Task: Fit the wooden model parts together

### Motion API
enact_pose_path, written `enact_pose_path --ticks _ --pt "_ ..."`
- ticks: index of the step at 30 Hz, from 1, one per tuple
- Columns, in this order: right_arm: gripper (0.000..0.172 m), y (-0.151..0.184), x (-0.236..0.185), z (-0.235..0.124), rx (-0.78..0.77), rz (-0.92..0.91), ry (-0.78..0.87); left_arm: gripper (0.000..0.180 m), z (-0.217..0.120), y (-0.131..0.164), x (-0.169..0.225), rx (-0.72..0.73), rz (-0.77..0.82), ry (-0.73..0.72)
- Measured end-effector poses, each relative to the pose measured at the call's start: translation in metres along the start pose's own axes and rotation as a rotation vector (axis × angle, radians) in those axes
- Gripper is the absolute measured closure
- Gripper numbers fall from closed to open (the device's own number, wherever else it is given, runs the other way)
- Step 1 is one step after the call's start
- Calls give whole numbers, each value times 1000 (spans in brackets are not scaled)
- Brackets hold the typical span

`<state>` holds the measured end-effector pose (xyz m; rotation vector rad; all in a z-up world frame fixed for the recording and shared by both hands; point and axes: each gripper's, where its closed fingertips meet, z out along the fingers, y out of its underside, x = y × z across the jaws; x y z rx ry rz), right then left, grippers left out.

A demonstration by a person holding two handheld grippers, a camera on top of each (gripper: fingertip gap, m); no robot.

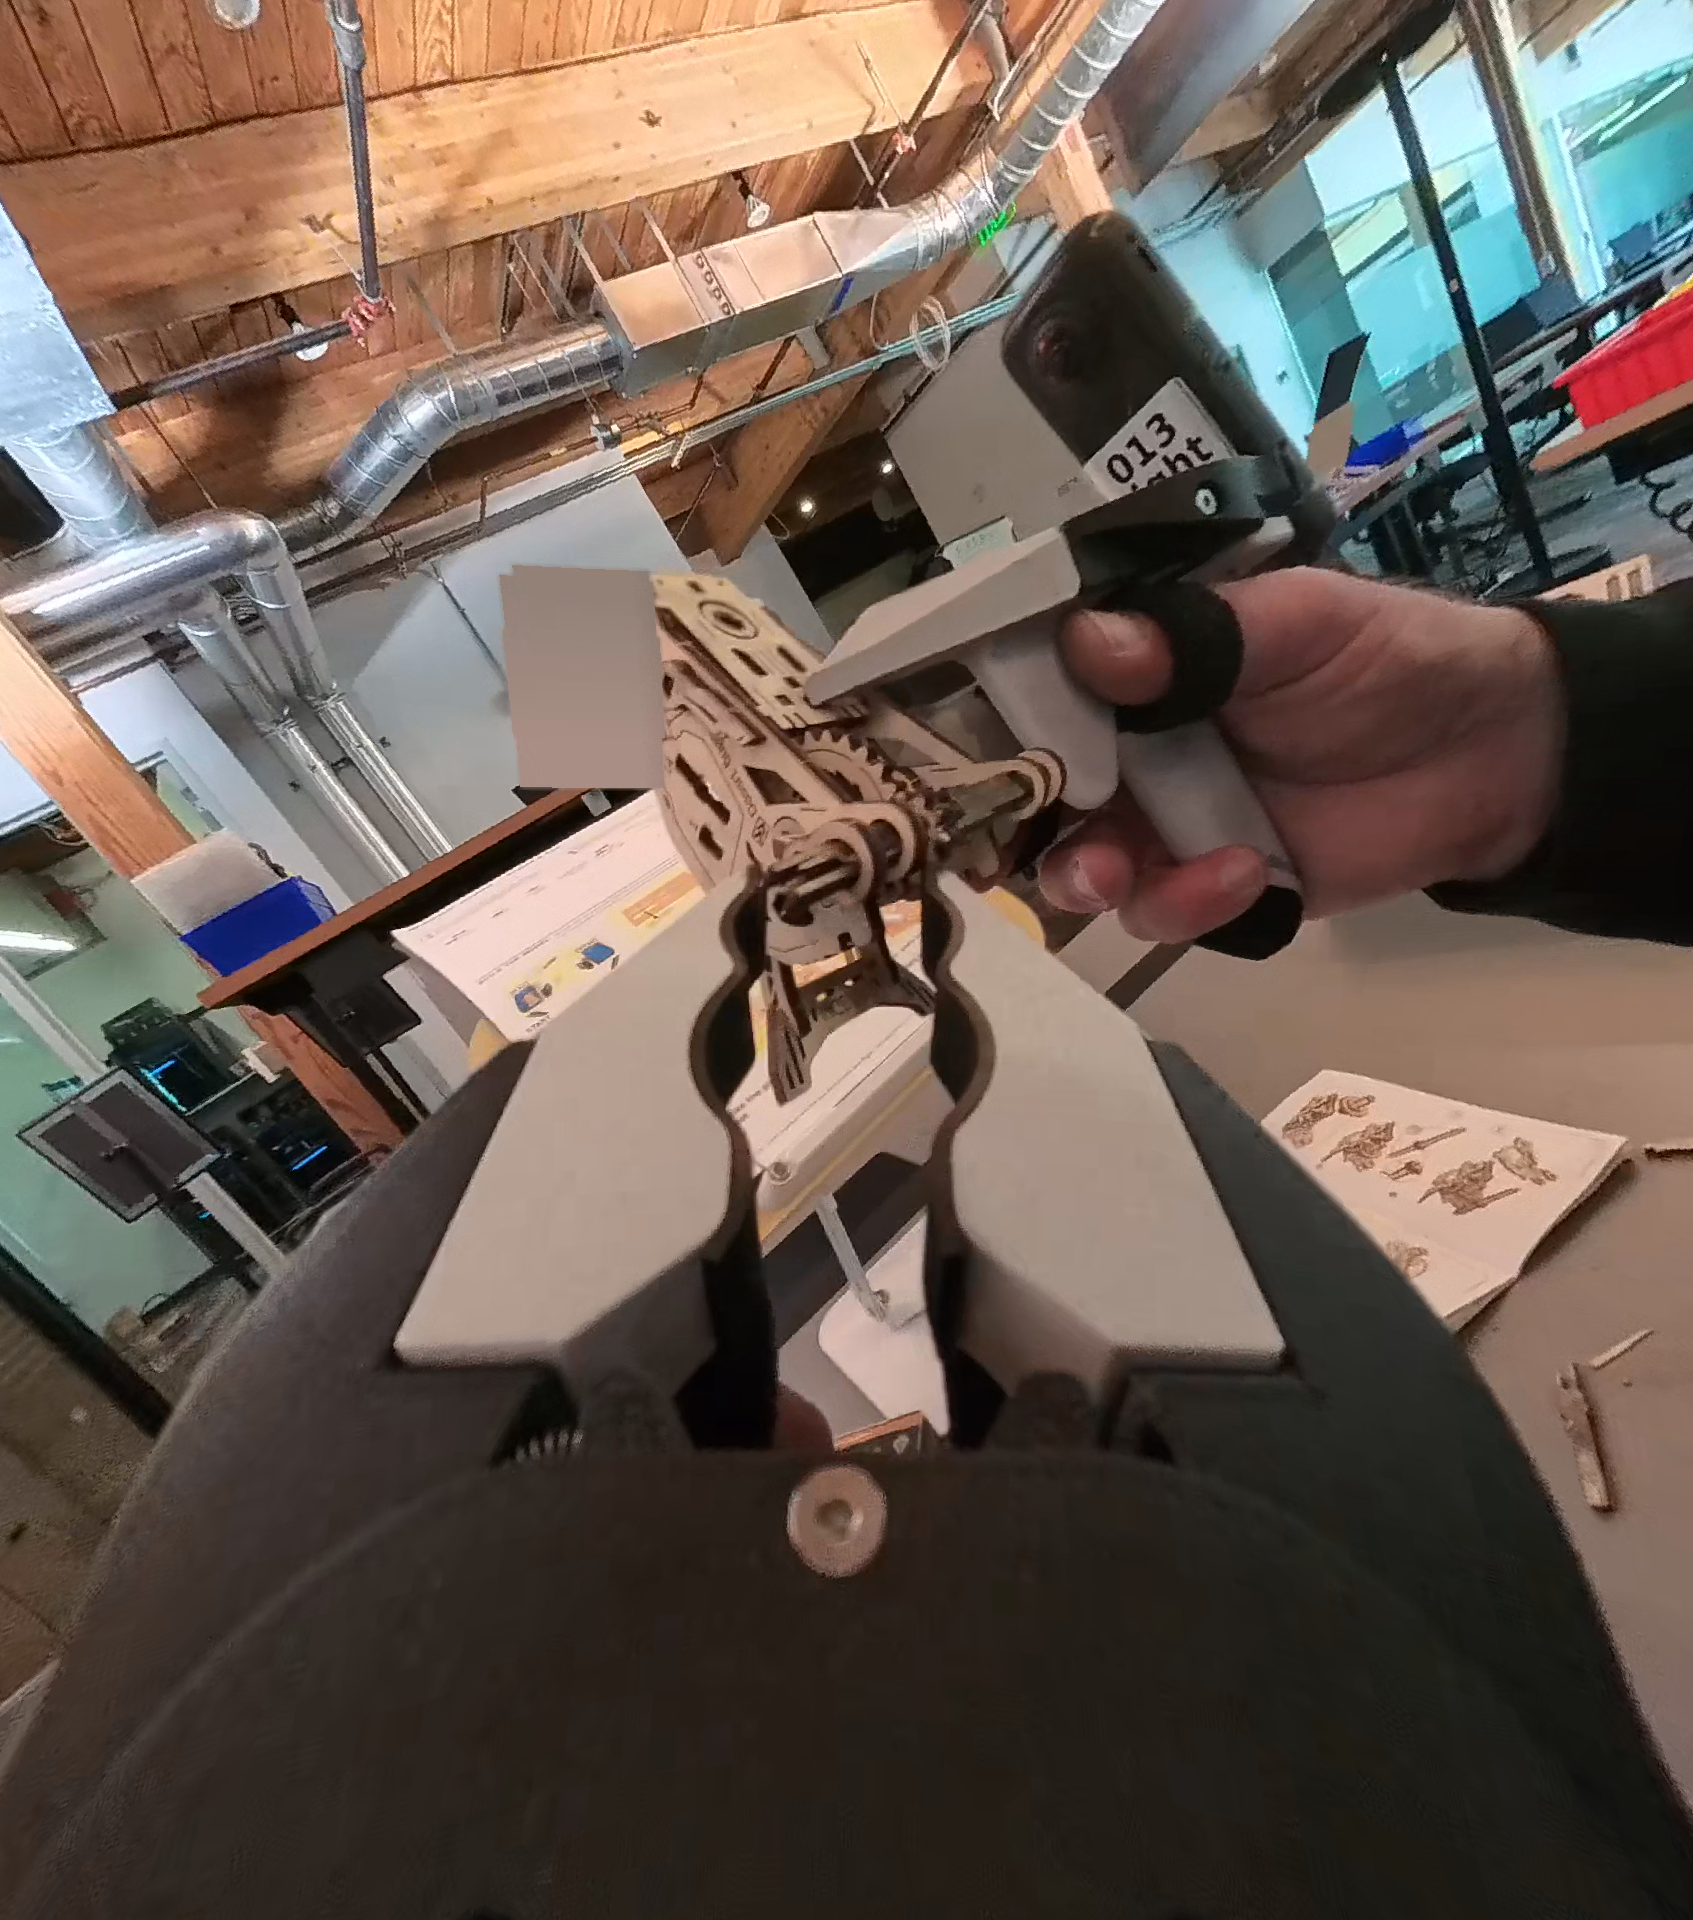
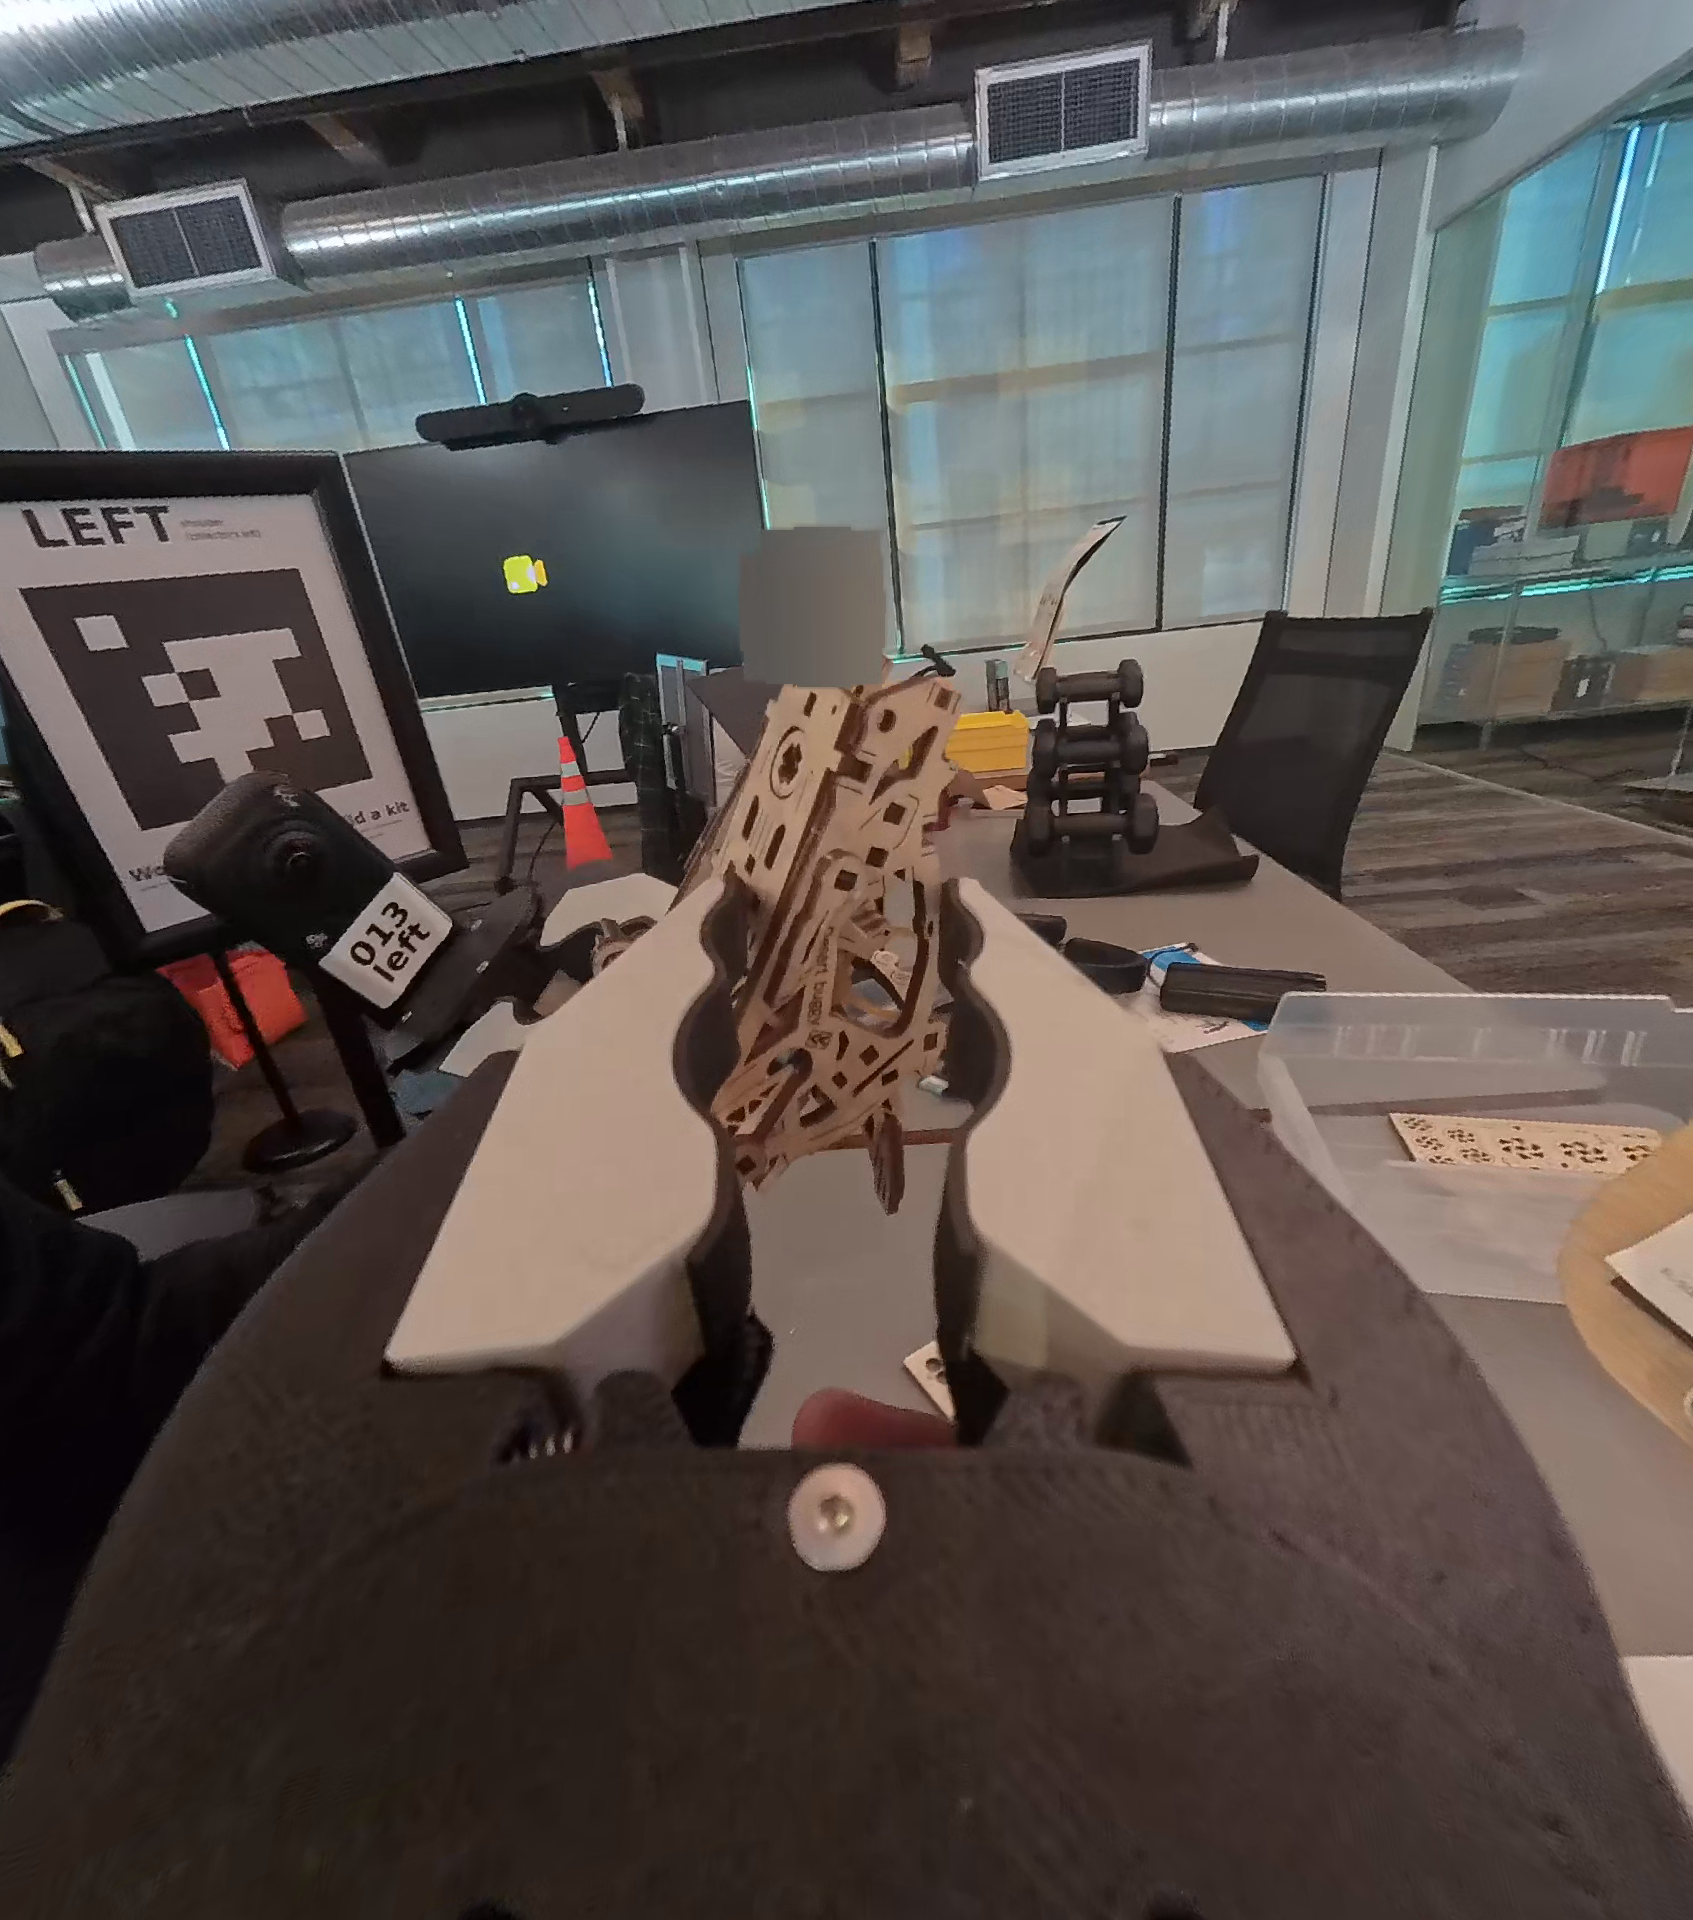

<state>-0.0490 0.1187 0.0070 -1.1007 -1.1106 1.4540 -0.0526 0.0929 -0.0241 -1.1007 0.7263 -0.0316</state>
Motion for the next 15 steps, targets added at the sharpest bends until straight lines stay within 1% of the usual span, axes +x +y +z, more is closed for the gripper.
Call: enact_pose_path --ticks 4,5,6,9,11,12,13,14,15 --pt "138 -1 -1 1 5 -21 23 156 -1 1 1 -5 5 6" --pt "138 0 -1 1 7 -19 24 154 -2 2 2 -10 3 19" --pt "138 0 -1 1 11 -15 24 142 -4 2 8 -11 -2 62" --pt "138 -1 -2 0 35 2 11 135 -11 2 10 -8 -33 93" --pt "138 0 -2 0 37 -3 7 125 -17 0 5 5 -80 90" --pt "138 1 -1 -1 32 -24 19 126 -20 -5 -4 26 -114 65" --pt "138 2 0 -1 24 -38 31 131 -24 -12 -12 56 -150 38" --pt "138 3 0 -1 18 -49 38 137 -26 -21 -15 88 -183 50" --pt "138 4 0 -1 10 -75 55 140 -24 -26 -18 82 -206 42"
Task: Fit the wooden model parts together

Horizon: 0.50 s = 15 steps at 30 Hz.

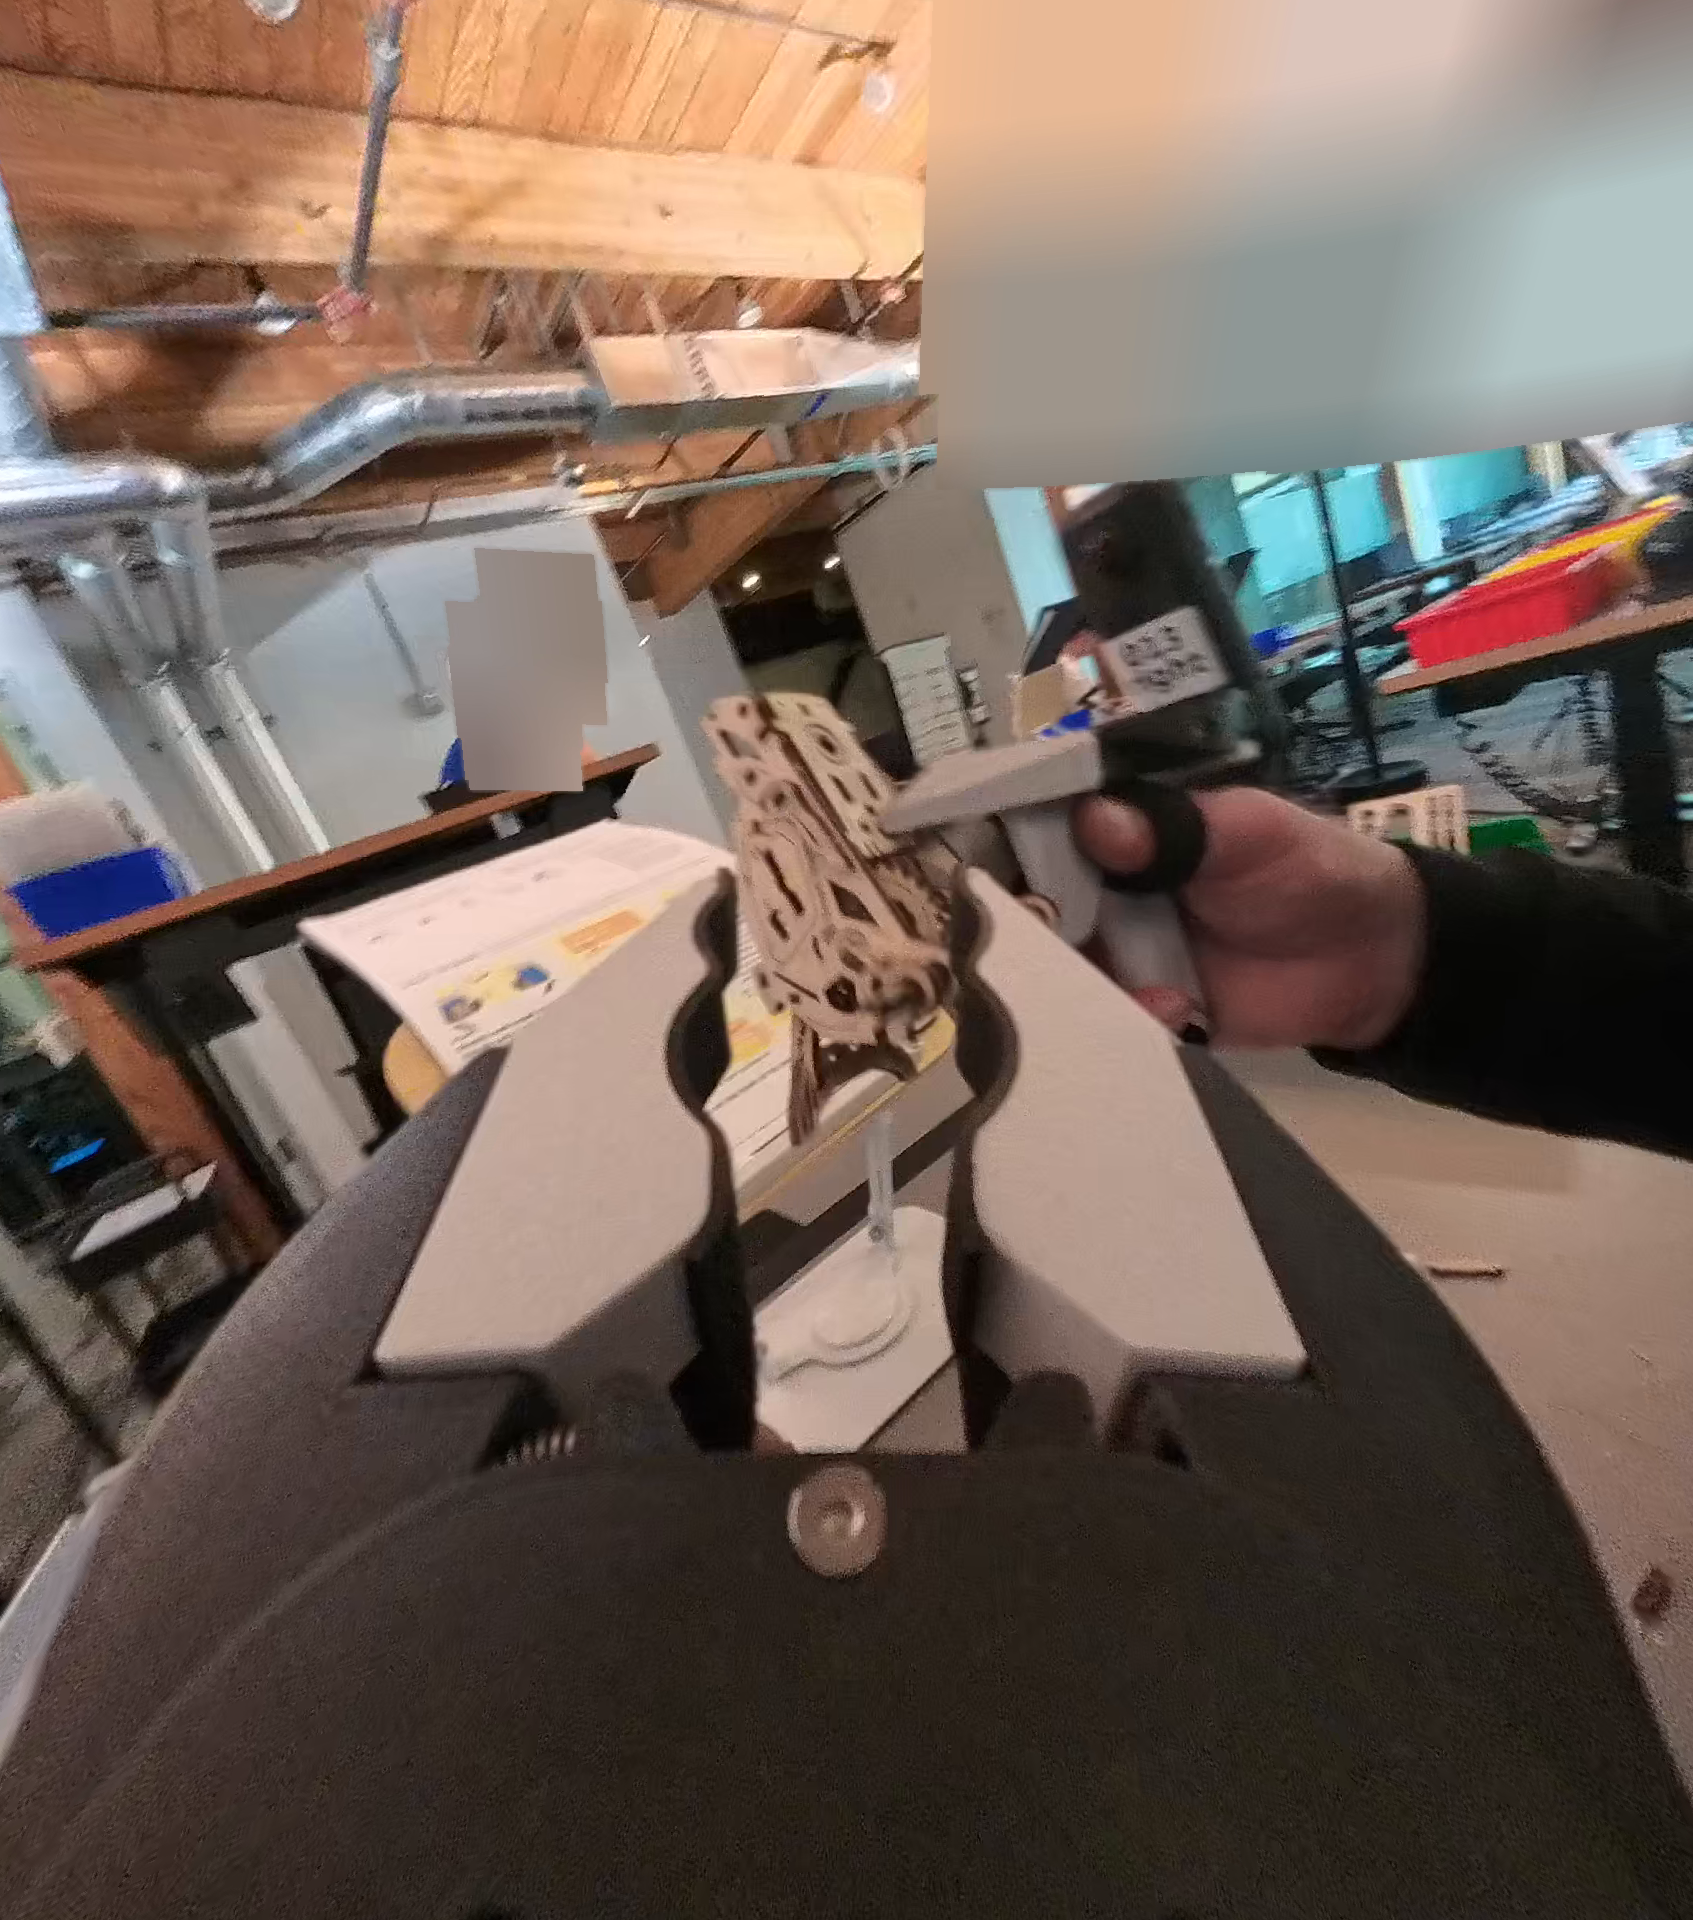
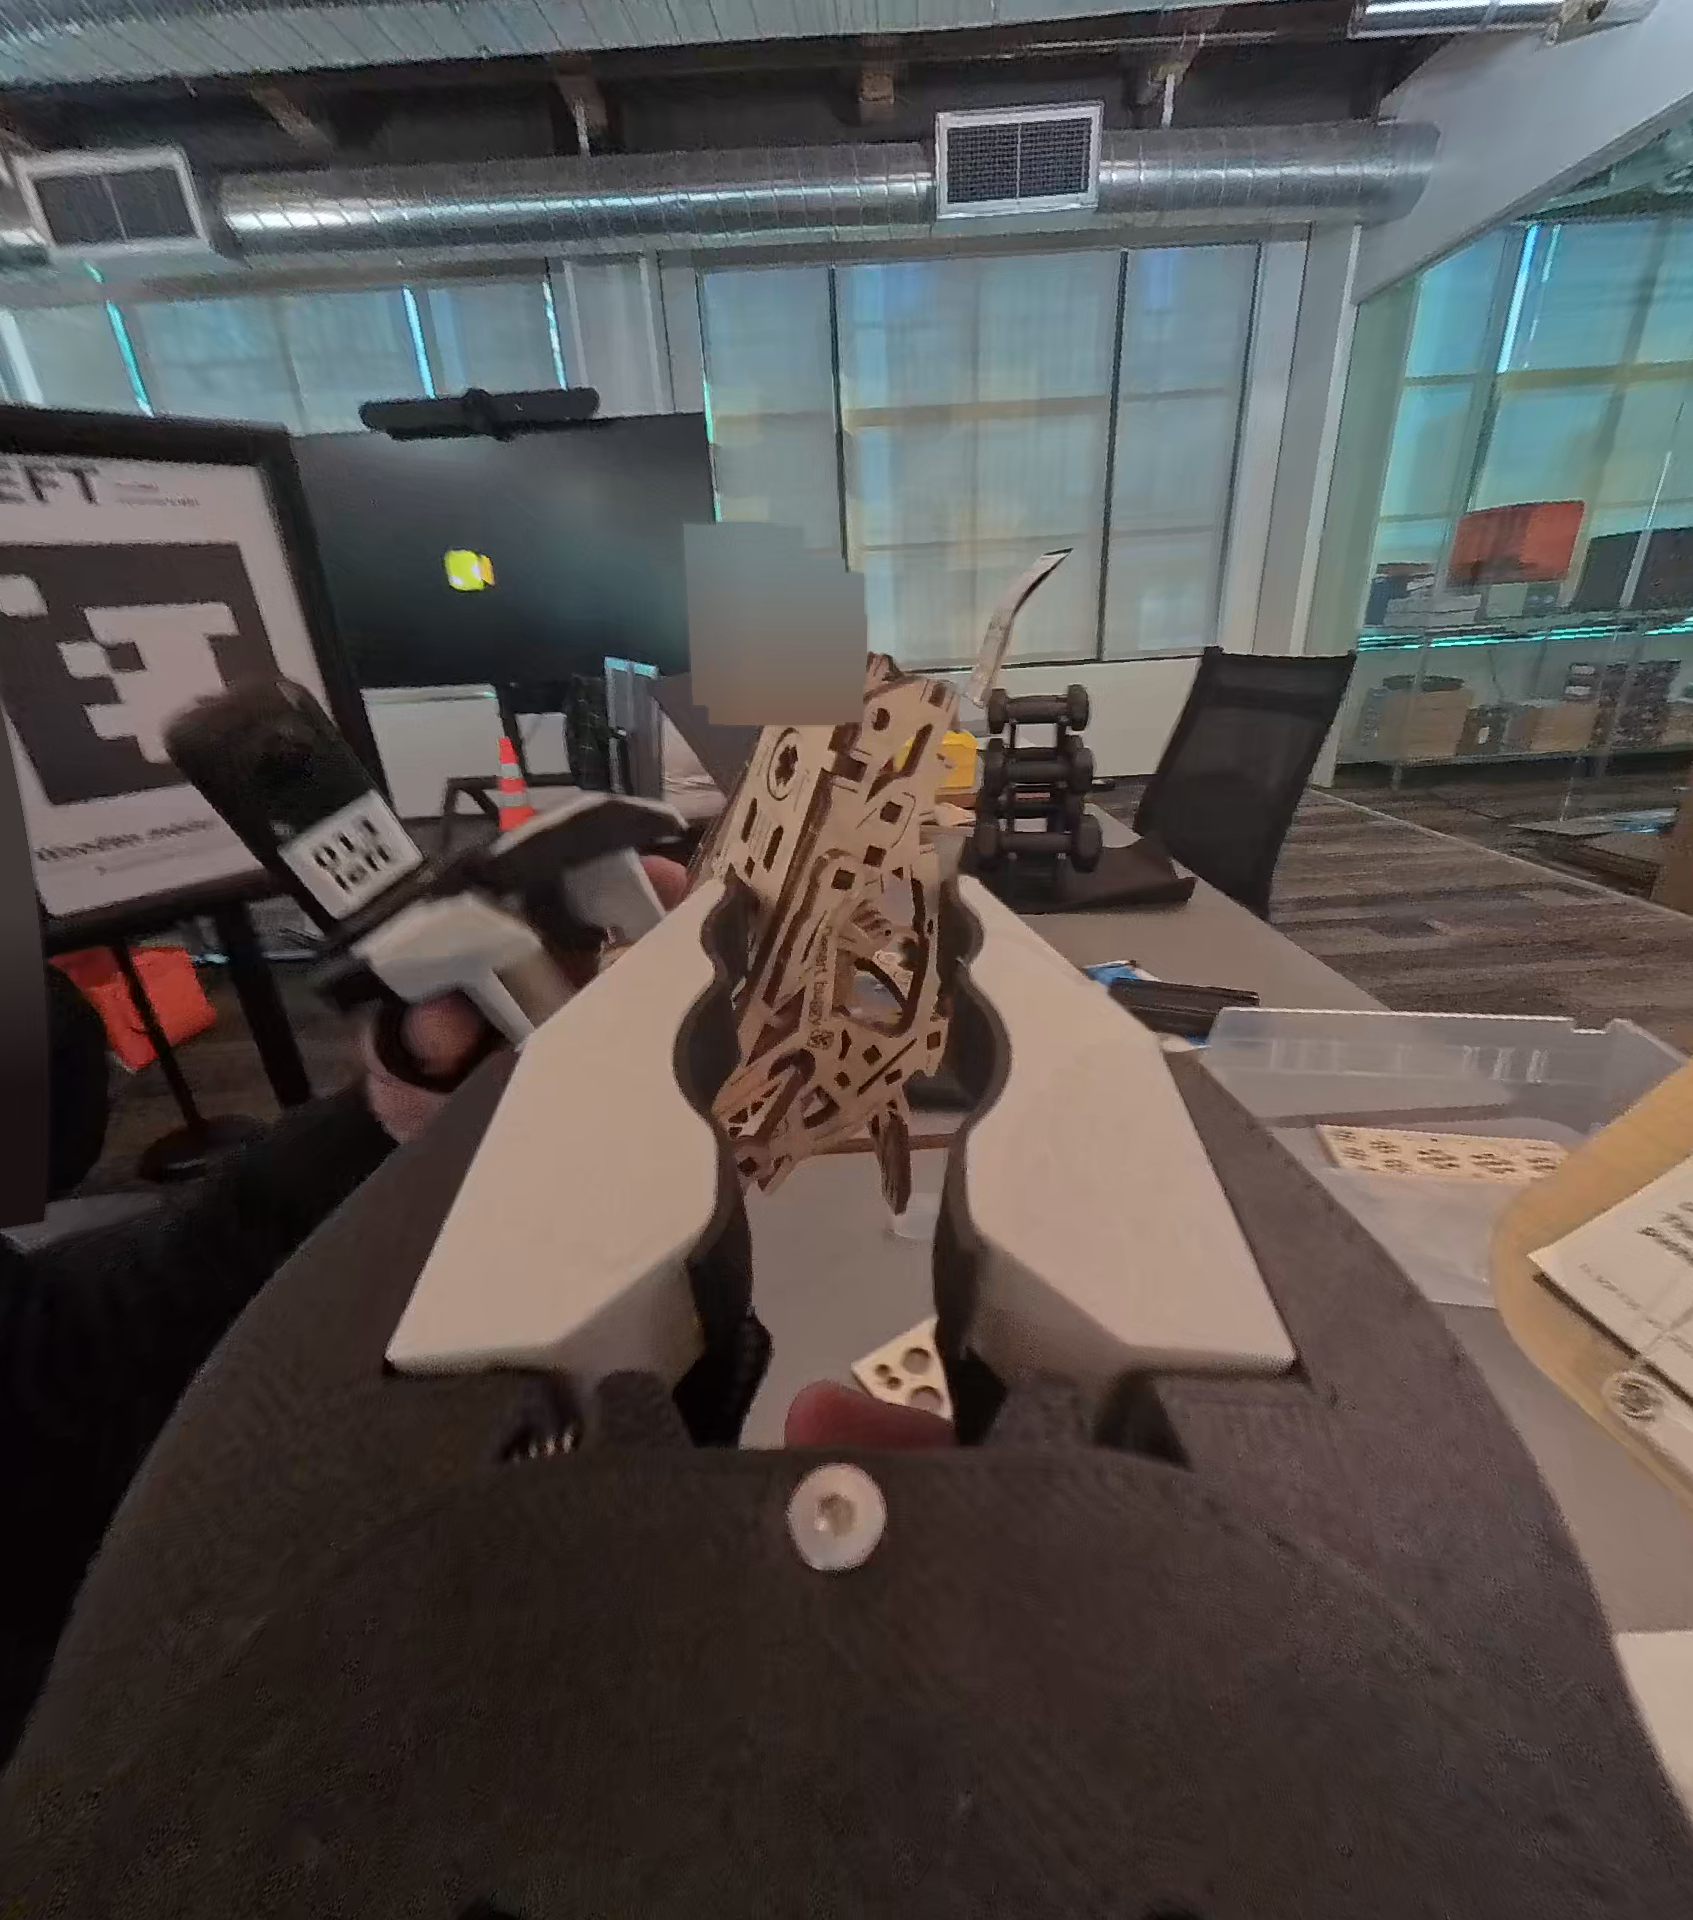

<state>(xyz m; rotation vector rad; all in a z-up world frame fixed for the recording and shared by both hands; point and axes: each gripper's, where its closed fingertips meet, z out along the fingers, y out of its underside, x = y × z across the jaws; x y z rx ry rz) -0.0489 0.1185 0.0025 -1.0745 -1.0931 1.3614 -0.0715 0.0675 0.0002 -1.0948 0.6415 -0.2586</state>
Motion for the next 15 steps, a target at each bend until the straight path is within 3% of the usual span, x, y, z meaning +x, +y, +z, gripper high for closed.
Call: enact_pose_path --ticks 4,8,15 --pt "138 1 0 4 -15 -101 67 153 21 25 -9 -229 27 -104" --pt "138 0 0 4 -18 -177 121 172 28 25 -3 -251 16 -104" --pt "138 0 0 4 -4 -203 156 173 30 26 -5 -293 81 -141"
